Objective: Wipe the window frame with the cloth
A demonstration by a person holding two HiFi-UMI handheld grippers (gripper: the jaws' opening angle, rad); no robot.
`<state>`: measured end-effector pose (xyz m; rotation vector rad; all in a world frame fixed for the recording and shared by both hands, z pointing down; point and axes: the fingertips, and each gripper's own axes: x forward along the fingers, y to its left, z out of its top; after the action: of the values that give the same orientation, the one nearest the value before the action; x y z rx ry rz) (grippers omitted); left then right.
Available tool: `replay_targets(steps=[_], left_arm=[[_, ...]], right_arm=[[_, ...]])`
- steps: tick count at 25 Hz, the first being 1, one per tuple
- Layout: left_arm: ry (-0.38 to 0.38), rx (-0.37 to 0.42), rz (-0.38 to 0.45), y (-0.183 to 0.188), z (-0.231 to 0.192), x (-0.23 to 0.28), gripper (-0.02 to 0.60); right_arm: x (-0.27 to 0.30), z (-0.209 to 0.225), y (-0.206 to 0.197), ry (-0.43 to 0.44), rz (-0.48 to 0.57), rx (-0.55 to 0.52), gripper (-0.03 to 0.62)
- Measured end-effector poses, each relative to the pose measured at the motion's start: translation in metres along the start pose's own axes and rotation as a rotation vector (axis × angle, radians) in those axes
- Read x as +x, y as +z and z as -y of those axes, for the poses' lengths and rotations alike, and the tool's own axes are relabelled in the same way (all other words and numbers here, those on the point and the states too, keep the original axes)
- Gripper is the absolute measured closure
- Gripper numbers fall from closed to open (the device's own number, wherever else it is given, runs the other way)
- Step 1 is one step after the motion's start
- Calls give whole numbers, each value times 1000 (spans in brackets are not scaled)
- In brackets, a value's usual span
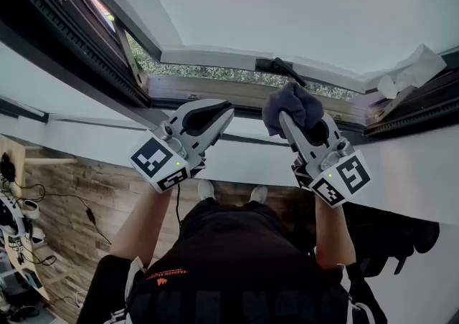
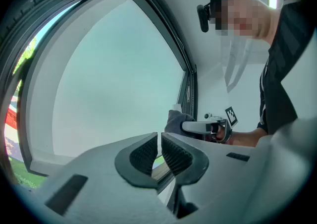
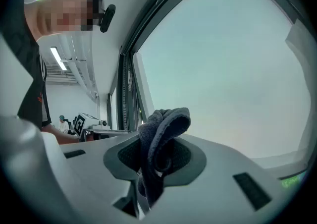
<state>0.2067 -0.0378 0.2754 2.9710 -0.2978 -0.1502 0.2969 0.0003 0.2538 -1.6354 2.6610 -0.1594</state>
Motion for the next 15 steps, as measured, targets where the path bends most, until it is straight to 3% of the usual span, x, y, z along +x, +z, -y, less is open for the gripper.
replay_targets(steps=[11,15], left_arm=[[14,5,10,6,-8,-3,545],[27,42,24,18,-11,-5,545]], right_arm=[[6,8,2,-12,19,57,510],[11,5,15,1,46,27,510]])
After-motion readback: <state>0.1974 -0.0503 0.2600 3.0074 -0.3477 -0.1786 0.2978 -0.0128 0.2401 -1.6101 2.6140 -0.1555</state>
